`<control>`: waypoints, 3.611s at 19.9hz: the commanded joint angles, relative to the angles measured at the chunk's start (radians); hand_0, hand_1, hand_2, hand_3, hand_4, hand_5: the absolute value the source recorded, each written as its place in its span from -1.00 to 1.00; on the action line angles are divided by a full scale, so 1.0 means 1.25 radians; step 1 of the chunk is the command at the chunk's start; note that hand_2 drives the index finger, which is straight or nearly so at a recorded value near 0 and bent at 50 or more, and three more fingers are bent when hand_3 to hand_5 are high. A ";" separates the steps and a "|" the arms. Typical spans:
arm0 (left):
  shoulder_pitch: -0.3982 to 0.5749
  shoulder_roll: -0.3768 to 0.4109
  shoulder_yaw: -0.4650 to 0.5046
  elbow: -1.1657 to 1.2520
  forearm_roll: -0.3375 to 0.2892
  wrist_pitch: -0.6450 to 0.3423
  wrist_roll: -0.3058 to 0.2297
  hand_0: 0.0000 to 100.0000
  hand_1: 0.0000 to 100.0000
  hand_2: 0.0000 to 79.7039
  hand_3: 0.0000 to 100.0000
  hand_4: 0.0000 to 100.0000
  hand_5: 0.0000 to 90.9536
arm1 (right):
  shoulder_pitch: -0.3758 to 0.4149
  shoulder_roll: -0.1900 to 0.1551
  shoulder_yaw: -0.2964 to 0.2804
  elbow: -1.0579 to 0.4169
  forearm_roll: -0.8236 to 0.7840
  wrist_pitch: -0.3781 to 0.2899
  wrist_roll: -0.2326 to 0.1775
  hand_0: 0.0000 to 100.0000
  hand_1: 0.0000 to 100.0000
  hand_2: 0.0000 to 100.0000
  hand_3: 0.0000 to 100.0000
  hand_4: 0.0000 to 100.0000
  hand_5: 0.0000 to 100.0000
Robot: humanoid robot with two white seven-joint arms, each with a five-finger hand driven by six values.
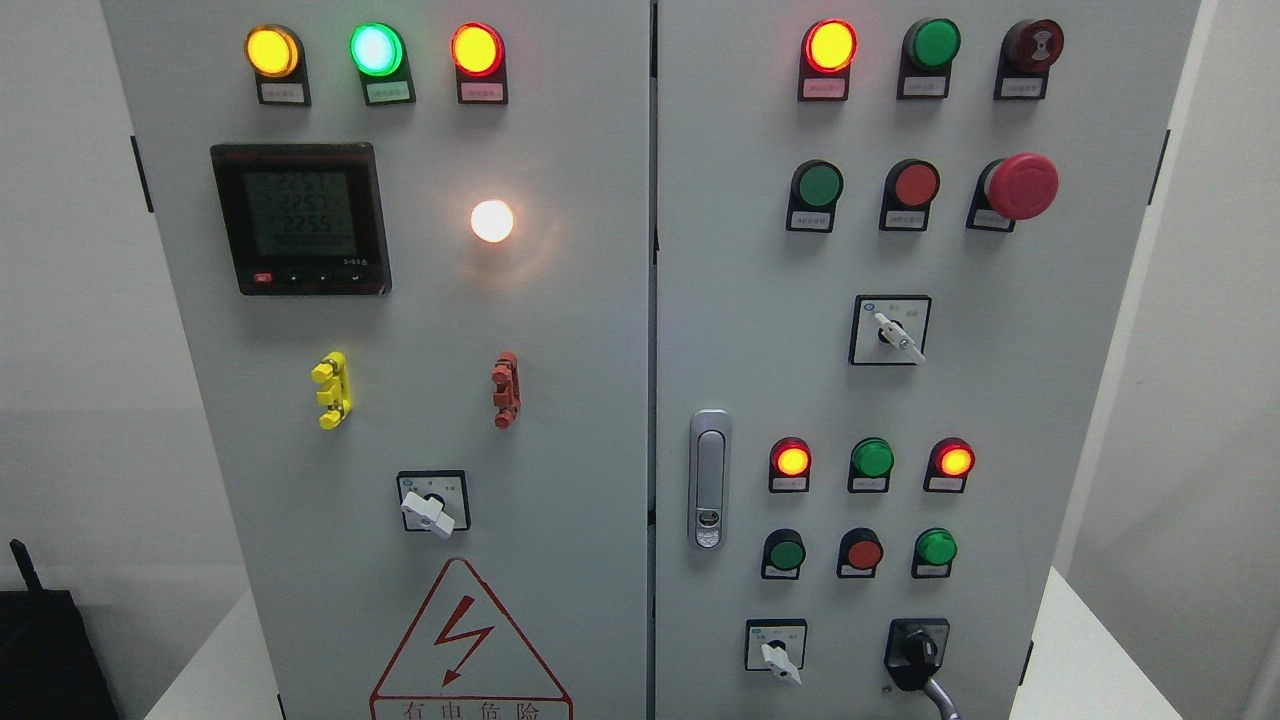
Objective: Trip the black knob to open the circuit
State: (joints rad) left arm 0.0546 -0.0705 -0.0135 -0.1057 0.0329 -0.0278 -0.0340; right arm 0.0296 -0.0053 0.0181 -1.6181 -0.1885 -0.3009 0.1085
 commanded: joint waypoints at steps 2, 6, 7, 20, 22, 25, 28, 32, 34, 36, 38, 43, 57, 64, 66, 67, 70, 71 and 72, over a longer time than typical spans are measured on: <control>-0.003 -0.001 0.001 0.000 0.002 -0.001 0.000 -0.76 -0.22 -1.00 -1.00 -1.00 -1.00 | -0.016 -0.002 0.021 -0.022 0.006 -0.008 0.011 0.47 0.30 -1.00 0.68 0.58 0.57; -0.002 -0.001 0.001 0.000 0.002 -0.001 0.000 -0.76 -0.22 -1.00 -1.00 -1.00 -1.00 | -0.020 -0.002 0.022 -0.022 0.006 -0.008 0.011 0.47 0.30 -1.00 0.68 0.58 0.57; -0.002 -0.001 0.001 0.000 0.002 0.000 0.000 -0.76 -0.22 -1.00 -1.00 -1.00 -1.00 | -0.022 -0.001 0.022 -0.023 0.006 -0.008 0.011 0.47 0.30 -1.00 0.68 0.58 0.57; -0.003 -0.001 0.001 0.000 0.002 -0.001 0.000 -0.76 -0.22 -1.00 -1.00 -1.00 -1.00 | -0.027 -0.001 0.041 -0.046 0.006 -0.007 0.011 0.47 0.30 -1.00 0.69 0.57 0.57; -0.002 -0.001 0.001 0.000 0.002 -0.001 0.000 -0.76 -0.22 -1.00 -1.00 -1.00 -1.00 | -0.027 -0.001 0.041 -0.046 0.006 -0.008 0.011 0.47 0.30 -1.00 0.69 0.57 0.57; -0.002 -0.001 0.001 0.000 0.002 -0.001 0.000 -0.76 -0.22 -1.00 -1.00 -1.00 -1.00 | -0.027 0.001 0.041 -0.053 0.006 -0.008 0.011 0.47 0.30 -1.00 0.69 0.57 0.57; -0.002 -0.001 0.001 0.000 0.002 -0.001 0.000 -0.76 -0.22 -1.00 -1.00 -1.00 -1.00 | -0.029 0.001 0.046 -0.057 0.006 -0.008 0.011 0.47 0.30 -1.00 0.69 0.57 0.57; -0.002 -0.001 0.001 0.000 0.002 0.000 0.000 -0.76 -0.22 -1.00 -1.00 -1.00 -1.00 | -0.031 0.001 0.046 -0.058 0.006 -0.008 0.011 0.47 0.30 -1.00 0.69 0.57 0.57; -0.002 -0.001 0.001 0.000 0.002 -0.001 0.000 -0.76 -0.22 -1.00 -1.00 -1.00 -1.00 | -0.032 0.001 0.046 -0.058 0.006 -0.008 0.011 0.47 0.30 -1.00 0.69 0.57 0.57; -0.002 -0.001 0.001 0.000 0.002 -0.001 0.000 -0.76 -0.22 -1.00 -1.00 -1.00 -1.00 | -0.032 0.001 0.047 -0.059 0.006 -0.008 0.011 0.47 0.30 -1.00 0.69 0.57 0.57; -0.002 -0.001 0.001 0.000 0.002 -0.001 0.000 -0.76 -0.22 -1.00 -1.00 -1.00 -1.00 | -0.032 0.001 0.047 -0.068 0.006 -0.008 0.011 0.47 0.31 -1.00 0.69 0.57 0.57; -0.003 -0.001 0.001 0.000 0.002 -0.001 0.000 -0.76 -0.22 -1.00 -1.00 -1.00 -1.00 | -0.032 0.001 0.055 -0.070 0.006 -0.008 0.011 0.47 0.31 -1.00 0.69 0.57 0.57; -0.002 -0.001 0.001 0.000 0.002 0.000 0.000 -0.76 -0.22 -1.00 -1.00 -1.00 -1.00 | -0.030 0.001 0.053 -0.073 0.006 -0.007 0.011 0.47 0.31 -1.00 0.69 0.57 0.57; -0.003 -0.001 0.001 0.000 0.002 -0.001 0.000 -0.76 -0.22 -1.00 -1.00 -1.00 -1.00 | -0.022 0.001 0.041 -0.068 0.006 -0.008 0.011 0.47 0.31 -1.00 0.69 0.57 0.56; -0.002 -0.001 0.001 0.000 0.002 -0.001 0.000 -0.76 -0.22 -1.00 -1.00 -1.00 -1.00 | -0.020 0.001 0.033 -0.068 0.005 -0.008 0.011 0.48 0.31 -1.00 0.69 0.57 0.55; -0.003 -0.001 0.001 0.000 0.002 -0.001 0.000 -0.76 -0.22 -1.00 -1.00 -1.00 -1.00 | -0.020 -0.001 0.030 -0.068 0.005 -0.010 0.011 0.48 0.31 -1.00 0.69 0.57 0.56; -0.002 -0.001 0.001 0.000 0.002 -0.001 0.000 -0.76 -0.22 -1.00 -1.00 -1.00 -1.00 | -0.020 -0.001 0.016 -0.068 0.001 -0.010 0.011 0.48 0.31 -1.00 0.69 0.57 0.56; -0.002 -0.001 0.001 0.000 0.002 -0.001 0.000 -0.76 -0.22 -1.00 -1.00 -1.00 -1.00 | -0.019 -0.002 0.013 -0.066 0.000 -0.010 0.011 0.48 0.31 -1.00 0.69 0.57 0.56; -0.002 -0.001 0.001 0.000 0.002 0.000 0.000 -0.76 -0.22 -1.00 -1.00 -1.00 -1.00 | -0.019 -0.002 0.011 -0.068 0.000 -0.010 0.011 0.48 0.31 -1.00 0.69 0.57 0.56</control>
State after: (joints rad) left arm 0.0546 -0.0706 -0.0135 -0.1057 0.0329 -0.0277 -0.0340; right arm 0.0183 -0.0054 0.0300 -1.6251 -0.1893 -0.2929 0.0963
